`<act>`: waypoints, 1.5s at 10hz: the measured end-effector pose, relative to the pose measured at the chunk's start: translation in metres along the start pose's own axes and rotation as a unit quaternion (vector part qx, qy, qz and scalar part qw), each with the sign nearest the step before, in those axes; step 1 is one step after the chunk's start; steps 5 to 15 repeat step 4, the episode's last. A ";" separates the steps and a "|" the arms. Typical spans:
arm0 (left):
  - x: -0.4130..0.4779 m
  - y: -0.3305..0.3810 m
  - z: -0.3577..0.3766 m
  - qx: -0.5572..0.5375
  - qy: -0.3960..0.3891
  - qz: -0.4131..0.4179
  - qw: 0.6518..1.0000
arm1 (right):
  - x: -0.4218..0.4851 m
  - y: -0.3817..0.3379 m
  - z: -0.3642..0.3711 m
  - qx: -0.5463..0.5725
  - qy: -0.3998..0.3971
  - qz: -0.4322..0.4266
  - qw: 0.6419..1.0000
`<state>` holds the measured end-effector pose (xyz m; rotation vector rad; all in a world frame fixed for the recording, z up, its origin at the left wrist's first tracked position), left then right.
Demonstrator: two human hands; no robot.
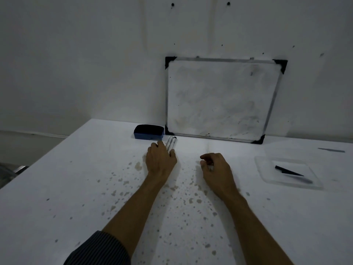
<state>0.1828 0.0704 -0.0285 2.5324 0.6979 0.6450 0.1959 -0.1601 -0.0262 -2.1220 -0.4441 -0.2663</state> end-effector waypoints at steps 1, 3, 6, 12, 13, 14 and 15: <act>0.001 -0.002 0.002 0.008 -0.008 -0.005 1.000 | -0.002 -0.001 0.001 -0.005 -0.006 0.003 1.000; -0.013 0.003 -0.024 -0.027 0.023 0.019 0.999 | -0.004 -0.004 -0.004 0.054 -0.057 0.072 0.994; -0.015 0.024 -0.047 -0.092 0.005 0.118 0.989 | 0.000 -0.016 -0.024 0.103 -0.109 0.117 0.982; -0.015 0.024 -0.047 -0.092 0.005 0.118 0.989 | 0.000 -0.016 -0.024 0.103 -0.109 0.117 0.982; -0.015 0.024 -0.047 -0.092 0.005 0.118 0.989 | 0.000 -0.016 -0.024 0.103 -0.109 0.117 0.982; -0.015 0.024 -0.047 -0.092 0.005 0.118 0.989 | 0.000 -0.016 -0.024 0.103 -0.109 0.117 0.982; -0.015 0.024 -0.047 -0.092 0.005 0.118 0.989 | 0.000 -0.016 -0.024 0.103 -0.109 0.117 0.982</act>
Point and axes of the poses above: each hand's wrist, its own x-axis towards the middle knuckle, its own z-axis out of the palm, y = z × x, the point moved 9 cm from there along x, towards the middle knuckle, and after that the axes turned 2 degrees about -z, right-handed, at the moved point
